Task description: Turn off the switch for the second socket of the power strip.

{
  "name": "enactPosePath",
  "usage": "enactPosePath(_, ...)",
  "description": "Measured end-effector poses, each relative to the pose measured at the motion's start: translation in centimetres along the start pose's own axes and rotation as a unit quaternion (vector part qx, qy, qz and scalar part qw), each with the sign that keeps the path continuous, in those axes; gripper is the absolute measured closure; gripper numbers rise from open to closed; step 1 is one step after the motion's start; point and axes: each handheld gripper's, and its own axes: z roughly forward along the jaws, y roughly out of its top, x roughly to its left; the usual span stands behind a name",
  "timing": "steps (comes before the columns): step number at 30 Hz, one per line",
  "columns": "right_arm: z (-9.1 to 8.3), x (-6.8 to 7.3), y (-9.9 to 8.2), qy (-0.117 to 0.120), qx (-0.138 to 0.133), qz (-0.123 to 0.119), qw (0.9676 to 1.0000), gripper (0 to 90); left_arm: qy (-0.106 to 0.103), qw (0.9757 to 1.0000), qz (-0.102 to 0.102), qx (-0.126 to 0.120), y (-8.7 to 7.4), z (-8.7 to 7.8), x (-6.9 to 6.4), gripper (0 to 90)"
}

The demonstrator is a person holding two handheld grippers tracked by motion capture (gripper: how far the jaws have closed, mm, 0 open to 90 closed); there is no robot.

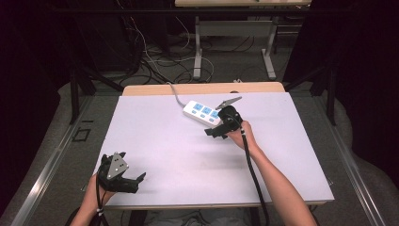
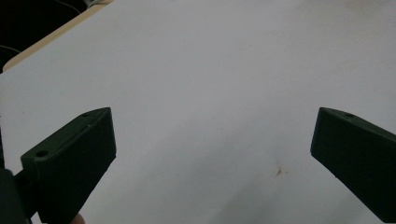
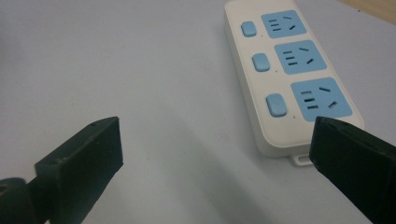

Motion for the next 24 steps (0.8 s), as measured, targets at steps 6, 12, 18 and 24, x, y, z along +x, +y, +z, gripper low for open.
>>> enactPosePath(6, -1.4, 0.4, -1.1, -0.002, 0.000, 0.001, 1.0000, 0.0, 0.000, 1.0000, 0.000, -0.001, 0.0, -0.1, 0.0, 0.0)
enactPosePath(12, -2.9, 0.8, -2.4, -0.011, -0.002, -0.007, 0.9999, 0.0, 0.000, 1.0000, 0.000, -0.002, 0.0, -0.1, 0.0, 0.0)
enactPosePath(18, -4.5, 0.9, -4.0, -0.019, -0.005, -0.009, 0.9998, 0.0, 0.000, 1.0000, 0.000, -0.003, 0.0, -0.1, 0.0, 0.0)
enactPosePath(24, -6.2, 1.1, -5.4, -0.031, -0.001, -0.013, 0.9994, 0.0, 0.001, 1.0000, 0.001, -0.002, 0.0, -0.1, 0.0, 0.0)
